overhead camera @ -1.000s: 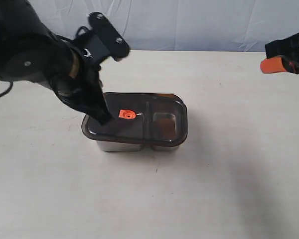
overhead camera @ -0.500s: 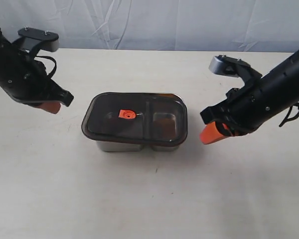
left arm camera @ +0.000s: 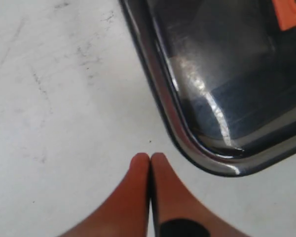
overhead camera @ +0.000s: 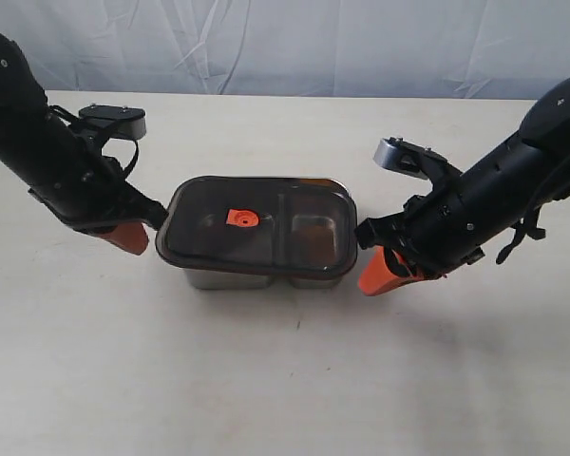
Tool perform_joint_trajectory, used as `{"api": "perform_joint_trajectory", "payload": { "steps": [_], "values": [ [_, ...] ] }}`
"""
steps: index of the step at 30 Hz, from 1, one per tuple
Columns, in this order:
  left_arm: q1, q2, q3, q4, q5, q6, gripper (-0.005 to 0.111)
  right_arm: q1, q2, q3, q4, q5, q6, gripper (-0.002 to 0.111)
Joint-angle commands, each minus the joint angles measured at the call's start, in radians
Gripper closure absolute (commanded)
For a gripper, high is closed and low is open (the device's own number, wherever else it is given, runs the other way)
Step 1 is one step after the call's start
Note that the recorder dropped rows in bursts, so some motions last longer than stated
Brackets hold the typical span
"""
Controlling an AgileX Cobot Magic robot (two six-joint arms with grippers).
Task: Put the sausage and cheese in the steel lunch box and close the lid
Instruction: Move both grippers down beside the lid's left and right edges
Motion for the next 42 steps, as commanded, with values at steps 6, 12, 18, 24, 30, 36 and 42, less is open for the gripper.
{"api": "perform_joint_trajectory", "payload": {
  "steps": [6, 12, 18, 24, 30, 36, 42],
  "values": [
    [0.005, 0.002, 0.000, -0.082, 0.002, 0.062, 0.106, 0.004, -0.002, -0.001, 0.026, -0.012, 0.000, 0.109],
    [0.005, 0.002, 0.000, -0.071, 0.009, 0.062, 0.106, 0.004, -0.002, -0.001, 0.054, -0.012, 0.000, 0.109],
    [0.005, 0.002, 0.000, 0.014, 0.029, 0.041, 0.106, 0.004, 0.004, -0.003, 0.052, -0.012, 0.003, 0.109],
    [0.007, 0.002, 0.000, 0.027, 0.029, 0.028, 0.106, 0.017, 0.070, -0.045, 0.046, -0.001, 0.018, 0.109],
    [0.007, 0.002, 0.000, 0.026, 0.027, 0.028, 0.106, 0.037, 0.108, -0.135, 0.005, 0.027, 0.025, 0.109],
    [0.007, 0.002, 0.000, 0.026, 0.029, 0.028, 0.106, 0.037, 0.113, -0.203, -0.170, 0.056, 0.155, 0.109],
    [0.007, 0.002, 0.000, 0.026, -0.076, 0.048, 0.106, 0.037, 0.113, -0.247, -0.217, 0.108, 0.170, 0.109]
  ]
}}
